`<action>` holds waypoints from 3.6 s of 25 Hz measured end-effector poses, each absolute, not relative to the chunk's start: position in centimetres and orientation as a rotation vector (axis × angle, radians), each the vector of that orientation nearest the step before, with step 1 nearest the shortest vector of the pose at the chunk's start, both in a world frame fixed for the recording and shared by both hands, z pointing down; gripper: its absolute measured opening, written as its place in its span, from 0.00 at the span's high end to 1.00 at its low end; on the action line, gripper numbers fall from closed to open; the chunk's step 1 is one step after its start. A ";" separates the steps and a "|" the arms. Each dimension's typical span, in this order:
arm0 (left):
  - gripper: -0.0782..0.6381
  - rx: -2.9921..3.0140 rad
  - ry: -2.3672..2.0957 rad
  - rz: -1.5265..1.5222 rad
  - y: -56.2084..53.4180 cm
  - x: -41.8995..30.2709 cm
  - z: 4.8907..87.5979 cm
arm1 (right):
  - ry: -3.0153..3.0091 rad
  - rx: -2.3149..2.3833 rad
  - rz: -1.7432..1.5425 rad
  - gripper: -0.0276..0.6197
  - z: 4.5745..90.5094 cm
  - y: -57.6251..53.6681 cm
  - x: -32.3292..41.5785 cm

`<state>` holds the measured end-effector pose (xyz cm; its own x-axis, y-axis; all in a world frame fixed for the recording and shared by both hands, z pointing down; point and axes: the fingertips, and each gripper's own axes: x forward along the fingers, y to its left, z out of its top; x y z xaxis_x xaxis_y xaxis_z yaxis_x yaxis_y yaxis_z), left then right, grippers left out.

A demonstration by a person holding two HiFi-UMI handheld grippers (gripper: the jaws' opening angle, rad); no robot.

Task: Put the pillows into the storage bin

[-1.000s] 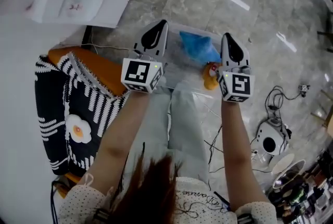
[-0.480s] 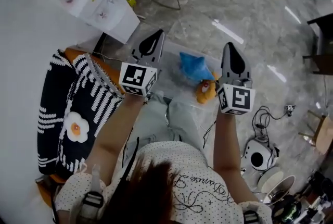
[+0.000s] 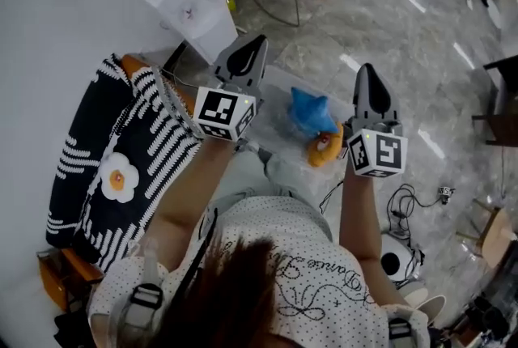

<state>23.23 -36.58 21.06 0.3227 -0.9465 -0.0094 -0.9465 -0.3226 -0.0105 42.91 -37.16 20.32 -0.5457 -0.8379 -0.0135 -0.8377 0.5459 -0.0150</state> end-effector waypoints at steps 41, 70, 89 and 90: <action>0.89 -1.347 2.720 0.003 12.9 -13.1 16.9 | 2.990 0.004 -0.155 0.94 15.4 -4.4 -2.9; 0.89 -0.450 3.053 -0.016 32.5 -24.6 18.5 | 2.889 0.946 -0.262 0.94 16.2 10.2 -27.6; 0.89 -0.776 3.023 0.024 42.1 -46.8 25.2 | 3.043 0.753 -0.338 0.94 24.7 24.4 -45.9; 0.89 -0.800 3.028 0.034 42.4 -48.0 25.8 | 3.062 0.727 -0.342 0.94 25.5 24.7 -46.6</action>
